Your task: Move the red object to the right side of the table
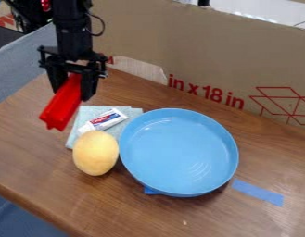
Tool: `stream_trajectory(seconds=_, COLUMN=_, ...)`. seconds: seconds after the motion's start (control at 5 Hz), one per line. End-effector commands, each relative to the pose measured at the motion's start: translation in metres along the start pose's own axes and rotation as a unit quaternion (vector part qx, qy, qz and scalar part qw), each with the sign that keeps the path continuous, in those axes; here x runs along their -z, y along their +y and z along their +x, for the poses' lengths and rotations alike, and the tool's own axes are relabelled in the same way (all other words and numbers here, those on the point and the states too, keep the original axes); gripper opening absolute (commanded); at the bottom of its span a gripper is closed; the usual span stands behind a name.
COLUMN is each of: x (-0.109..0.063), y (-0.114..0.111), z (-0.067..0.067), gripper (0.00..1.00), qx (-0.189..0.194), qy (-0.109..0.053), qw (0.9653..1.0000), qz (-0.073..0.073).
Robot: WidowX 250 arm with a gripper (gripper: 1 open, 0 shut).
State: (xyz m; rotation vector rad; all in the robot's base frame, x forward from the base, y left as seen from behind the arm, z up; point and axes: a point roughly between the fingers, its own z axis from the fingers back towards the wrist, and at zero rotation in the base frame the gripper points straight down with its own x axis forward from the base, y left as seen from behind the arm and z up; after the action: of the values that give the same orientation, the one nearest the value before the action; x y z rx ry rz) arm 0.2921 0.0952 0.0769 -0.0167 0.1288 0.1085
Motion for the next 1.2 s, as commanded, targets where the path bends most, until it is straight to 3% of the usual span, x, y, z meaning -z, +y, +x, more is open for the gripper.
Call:
stream_trajectory(seconds=0.0, x=-0.017, y=-0.011, z=0.015, gripper=0.00, qx=0.011, qy=-0.028, qw=0.9995, qz=-0.002)
stream_trajectory(seconds=0.2, x=-0.021, y=-0.001, z=0.009, gripper=0.00, qx=0.020, qy=-0.024, qw=0.9995, qz=-0.003)
stream_trajectory(seconds=0.4, x=-0.026, y=-0.009, z=-0.012, gripper=0.00, qx=0.028, qy=-0.033, qw=0.9991, qz=-0.001)
stream_trajectory(seconds=0.6, x=-0.037, y=-0.032, z=-0.005, gripper=0.00, qx=0.044, qy=-0.042, qw=0.9981, qz=-0.012)
stream_trajectory(seconds=0.8, x=-0.043, y=-0.027, z=-0.012, gripper=0.00, qx=0.049, qy=-0.041, qw=0.9979, qz=-0.005)
stream_trajectory(seconds=1.0, x=-0.035, y=-0.040, z=-0.008, gripper=0.00, qx=0.056, qy=-0.042, qw=0.9975, qz=-0.002)
